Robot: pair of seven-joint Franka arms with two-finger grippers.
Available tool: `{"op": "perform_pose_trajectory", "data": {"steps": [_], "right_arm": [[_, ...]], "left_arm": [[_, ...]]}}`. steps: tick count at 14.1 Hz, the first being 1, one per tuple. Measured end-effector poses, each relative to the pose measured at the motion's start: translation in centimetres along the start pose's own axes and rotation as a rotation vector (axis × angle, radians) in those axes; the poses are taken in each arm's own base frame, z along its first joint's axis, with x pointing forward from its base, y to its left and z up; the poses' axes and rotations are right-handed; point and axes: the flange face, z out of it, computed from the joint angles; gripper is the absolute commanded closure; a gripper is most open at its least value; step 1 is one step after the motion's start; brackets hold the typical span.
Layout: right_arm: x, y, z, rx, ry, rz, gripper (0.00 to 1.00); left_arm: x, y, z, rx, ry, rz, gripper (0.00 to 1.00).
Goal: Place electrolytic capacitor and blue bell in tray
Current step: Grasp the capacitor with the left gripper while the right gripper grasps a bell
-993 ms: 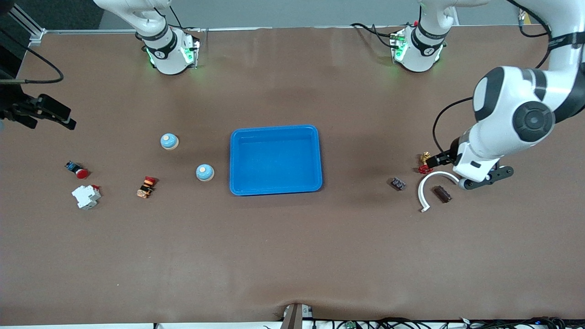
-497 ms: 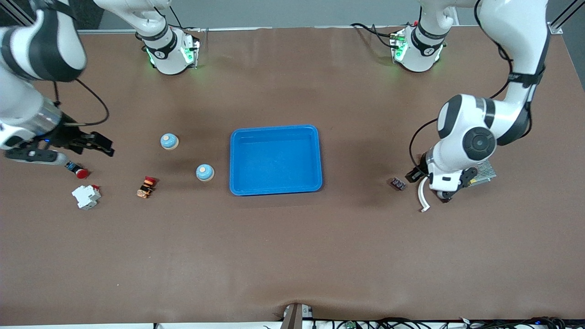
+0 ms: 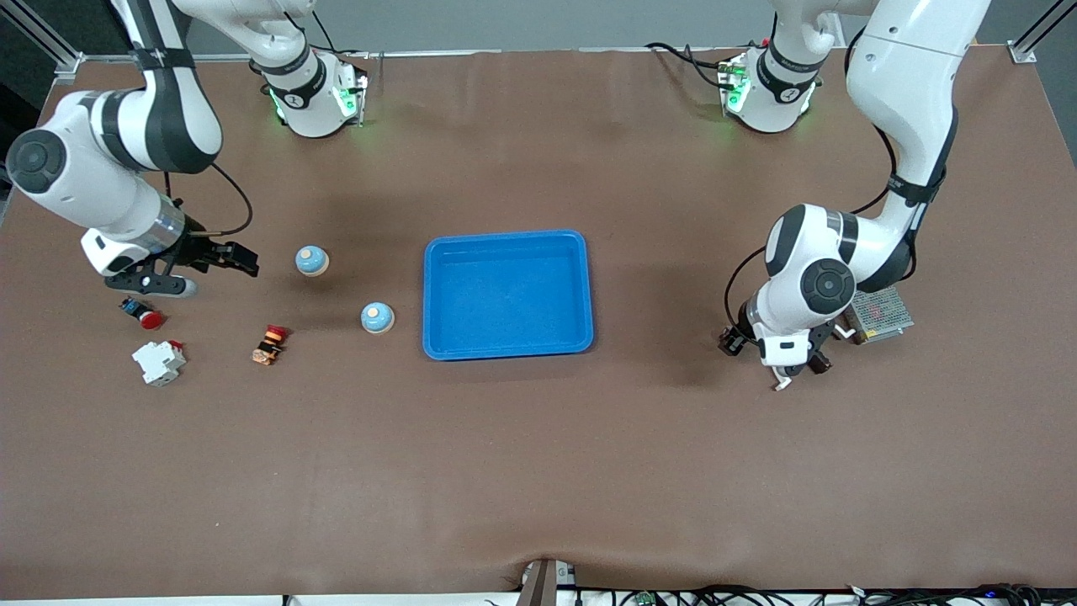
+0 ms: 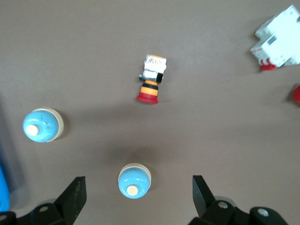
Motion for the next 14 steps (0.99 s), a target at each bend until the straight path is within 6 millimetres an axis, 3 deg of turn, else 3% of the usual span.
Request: {"op": "perform_pose_trajectory", "data": {"steps": [3,4,5,6,7,11,14], "right_arm": [[-1.5,-0.6,3.5,-0.003,0.022,-0.011,0.0],[-1.9,-0.8,5.0,-0.004,0.034,-0.016,0.0],[-2.2,-1.1,6.5,-0.006,0.038,-0.019,0.0],[-2.5,-1.2,8.1,-0.008,0.041,-0.021,0.0],[-2.7,-1.2,9.7,-0.01,0.044,-0.022,0.0],[-3.5,-1.4,14.6,-0.016,0.066,-0.029,0.0],[-4.6,-1.2,16.4,-0.021,0.046,-0.029,0.0]], "left_arm": [[0.8,-0.2,1.5,-0.016,0.003,-0.014,0.34],[1.2,-0.3,1.9,-0.024,0.007,-0.021,0.42],[1.6,-0.4,2.2,-0.032,0.009,-0.027,0.6],[1.8,-0.5,2.6,-0.038,0.011,-0.031,0.85],[2.0,-0.5,2.8,-0.042,0.011,-0.034,1.0],[1.8,0.0,2.3,-0.062,0.02,-0.035,1.0],[-0.1,1.7,0.2,-0.097,0.035,-0.051,1.0]]}}
